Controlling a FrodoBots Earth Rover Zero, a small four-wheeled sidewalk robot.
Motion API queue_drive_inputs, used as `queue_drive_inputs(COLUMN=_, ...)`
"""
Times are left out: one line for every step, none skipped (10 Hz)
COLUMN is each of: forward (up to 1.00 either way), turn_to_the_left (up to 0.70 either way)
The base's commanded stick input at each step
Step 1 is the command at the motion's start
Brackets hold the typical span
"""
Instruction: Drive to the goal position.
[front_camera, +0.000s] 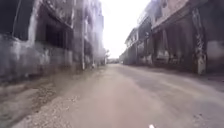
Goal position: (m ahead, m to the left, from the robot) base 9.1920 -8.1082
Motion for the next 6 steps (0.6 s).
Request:
queue_drive_inputs(forward=1.00, turn_to_the_left=0.00)
queue_drive_inputs(forward=1.00, turn_to_the_left=0.00)
queue_drive_inputs(forward=1.00, turn_to_the_left=0.00)
queue_drive_inputs(forward=1.00, turn_to_the_left=0.00)
queue_drive_inputs(forward=1.00, turn_to_the_left=0.00)
queue_drive_inputs(forward=1.00, turn_to_the_left=0.00)
